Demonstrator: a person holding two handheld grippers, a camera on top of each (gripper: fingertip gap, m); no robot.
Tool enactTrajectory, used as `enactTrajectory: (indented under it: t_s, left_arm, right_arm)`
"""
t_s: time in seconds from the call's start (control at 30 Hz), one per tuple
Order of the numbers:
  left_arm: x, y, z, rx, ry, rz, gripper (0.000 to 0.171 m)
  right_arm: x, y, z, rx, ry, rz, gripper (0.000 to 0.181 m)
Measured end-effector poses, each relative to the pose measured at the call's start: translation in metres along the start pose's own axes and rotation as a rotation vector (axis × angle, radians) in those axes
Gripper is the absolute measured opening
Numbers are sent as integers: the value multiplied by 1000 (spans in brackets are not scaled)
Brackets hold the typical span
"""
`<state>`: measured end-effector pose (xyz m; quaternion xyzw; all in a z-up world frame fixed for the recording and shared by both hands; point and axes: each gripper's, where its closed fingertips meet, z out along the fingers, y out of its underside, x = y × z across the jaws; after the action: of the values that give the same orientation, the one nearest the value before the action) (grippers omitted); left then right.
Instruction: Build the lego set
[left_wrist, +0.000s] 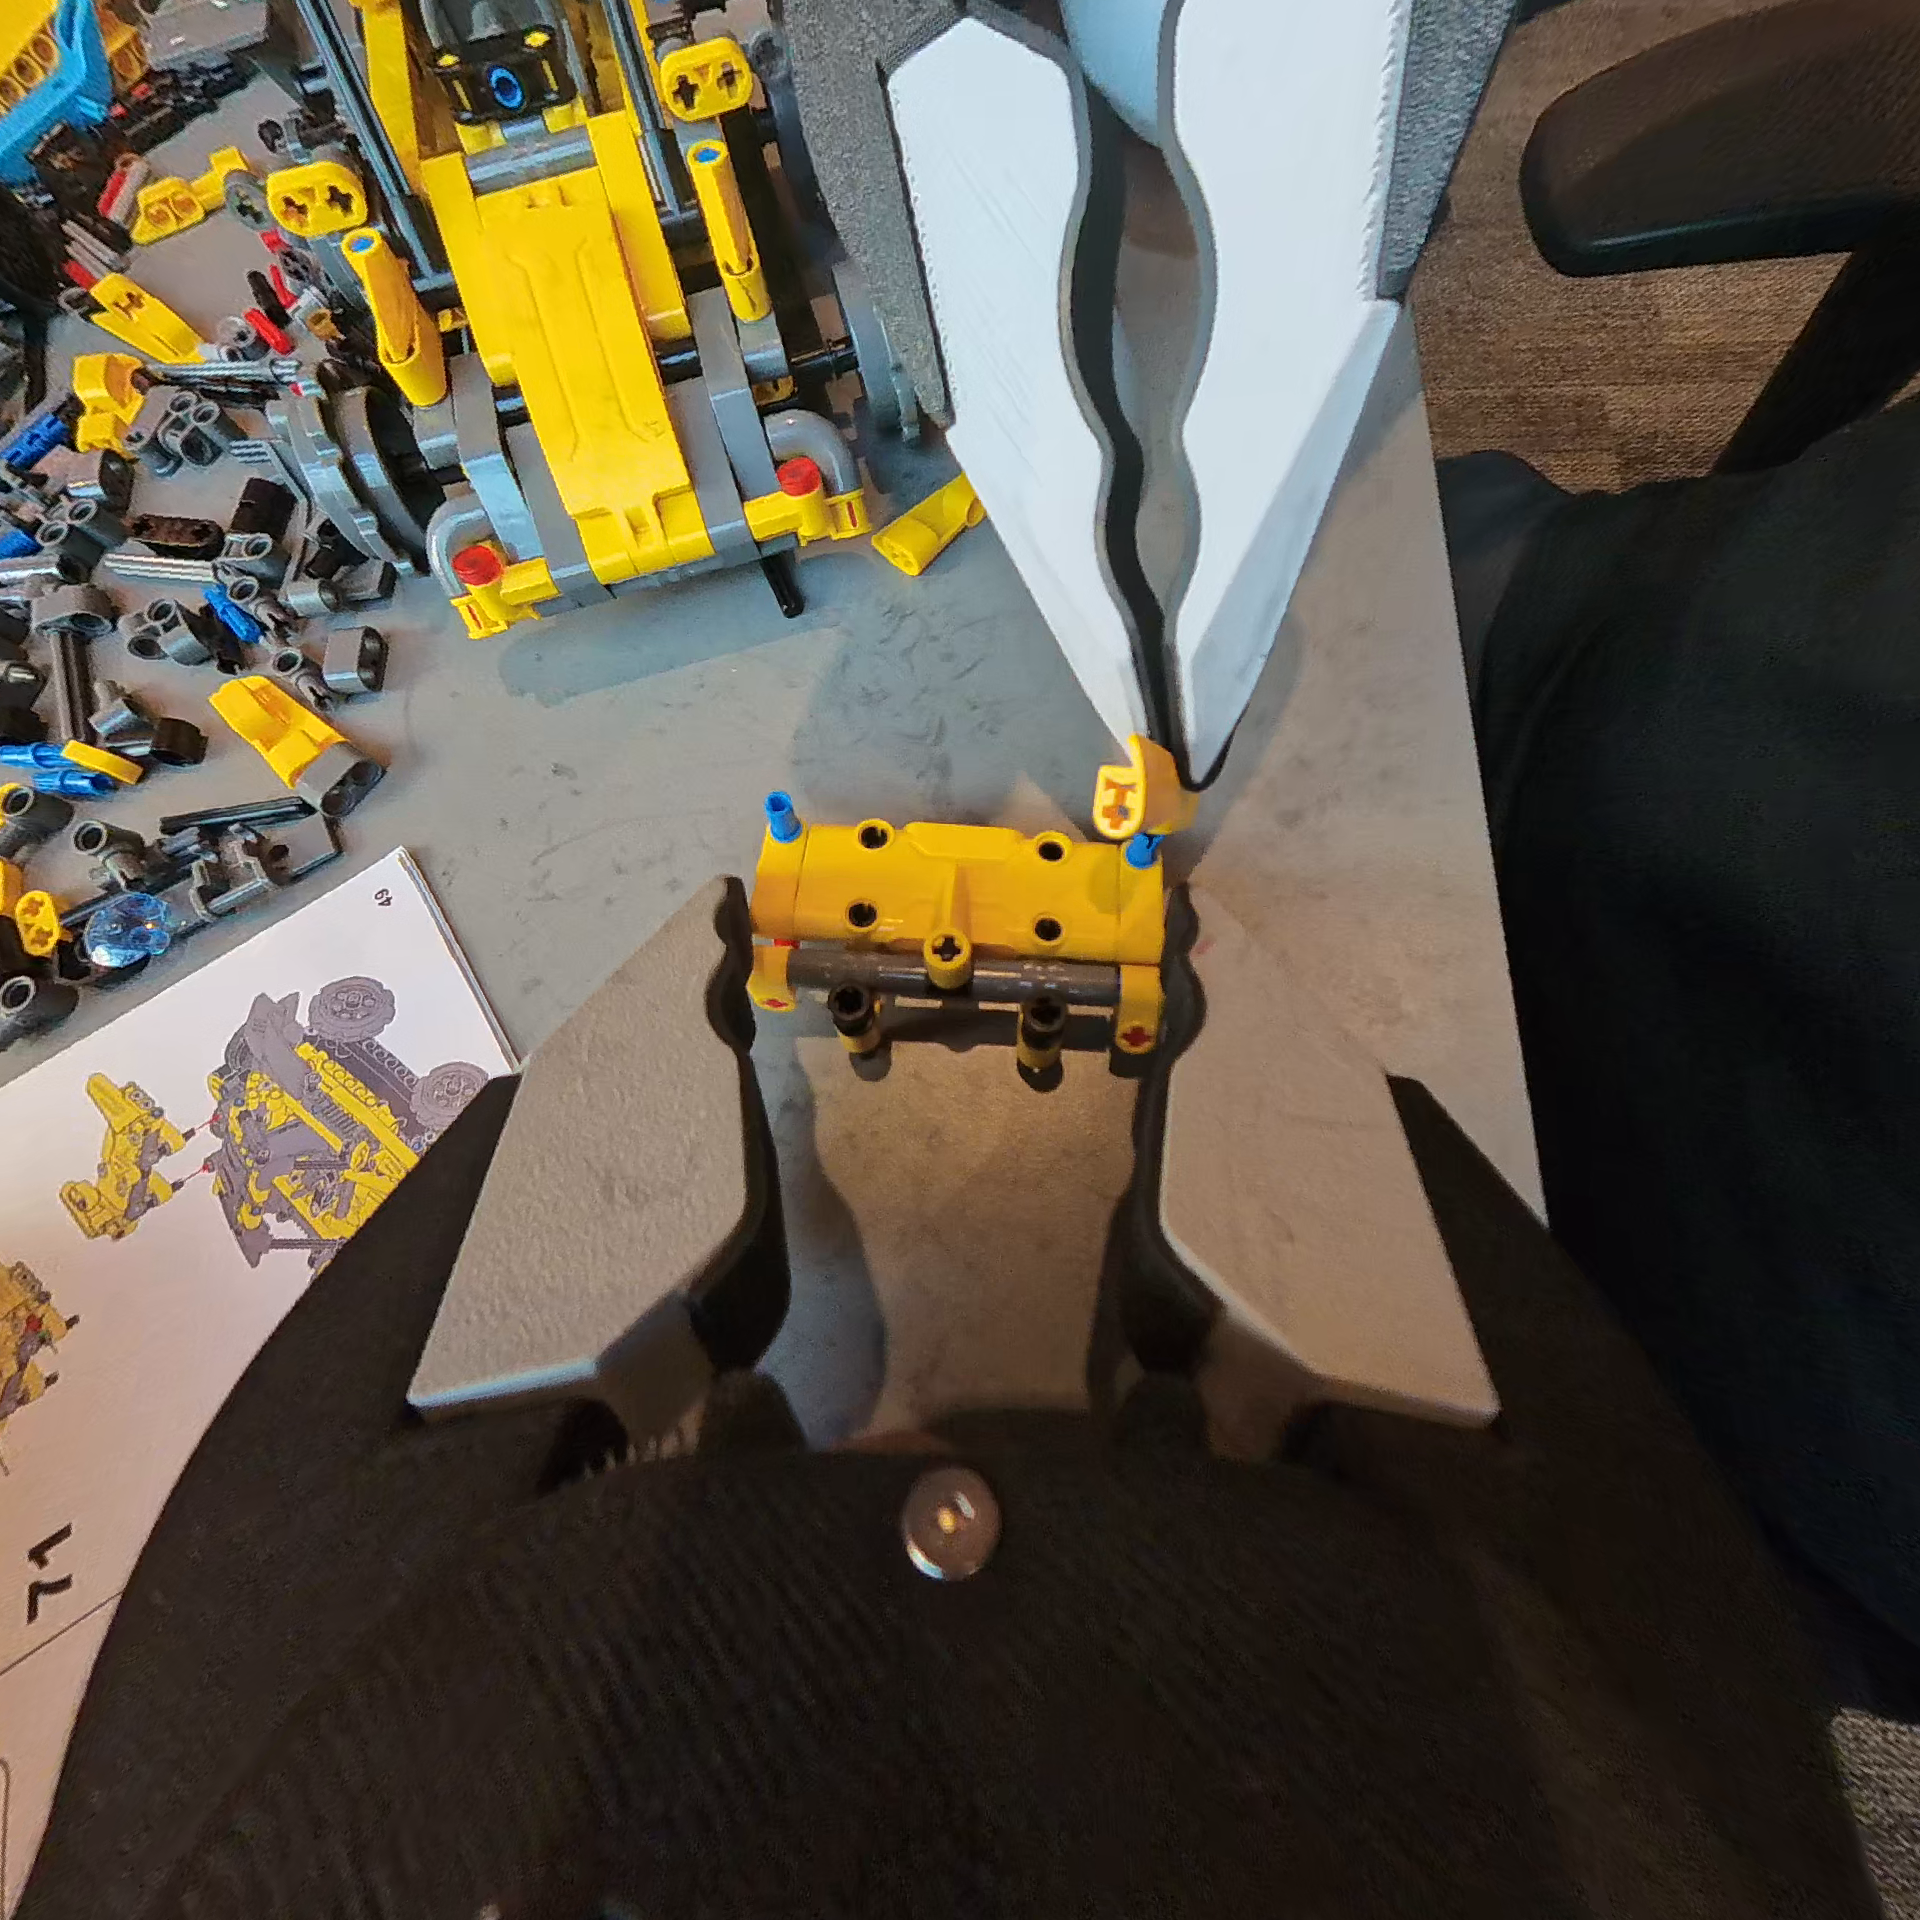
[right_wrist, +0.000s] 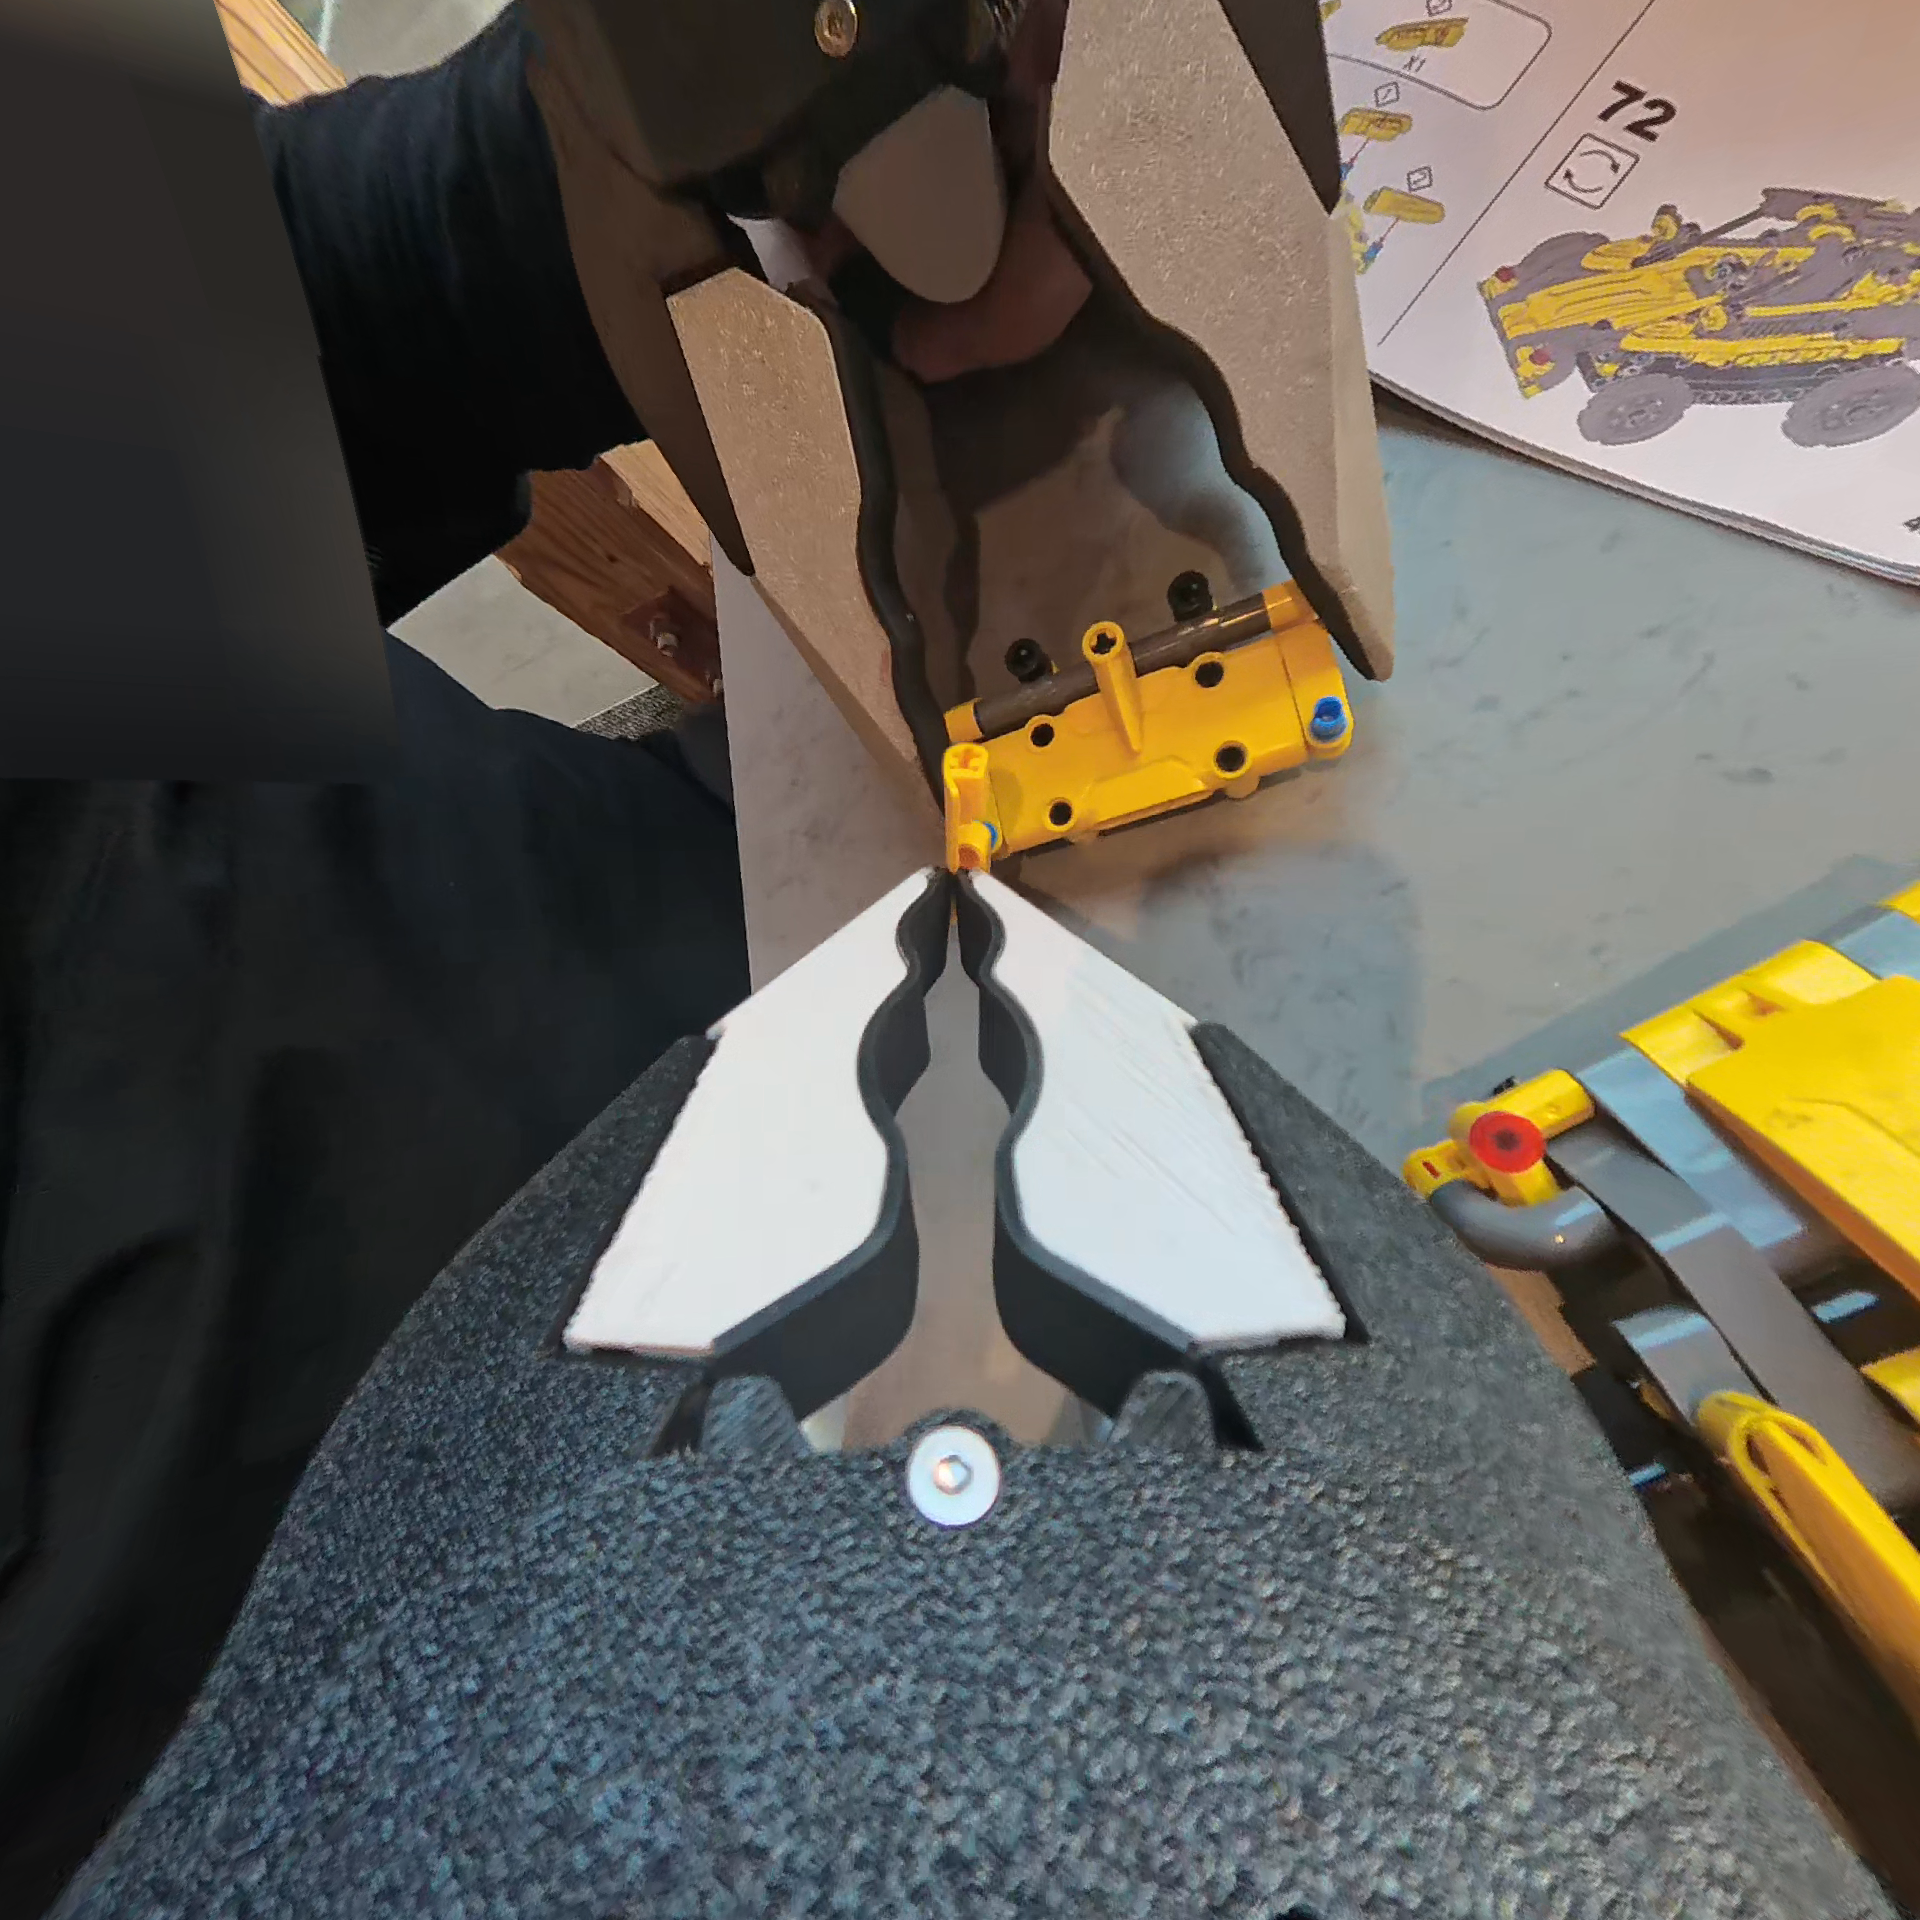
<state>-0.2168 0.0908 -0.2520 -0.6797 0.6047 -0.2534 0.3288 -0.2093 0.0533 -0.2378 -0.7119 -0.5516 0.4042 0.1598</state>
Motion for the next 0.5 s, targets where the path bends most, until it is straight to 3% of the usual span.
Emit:
enactTrajectory:
  t_s: [0.23, 0.5]
  left_arm:
    - [0, 0, 0, -1, -4, 1, 77]
    - [-2, 0, 0, -2, -18, -2, 76]
  right_arm:
    - [0, -1, 0, -43, 67, -73, 1]
    - [3, 0, 0, -386, 335, -320, 1]
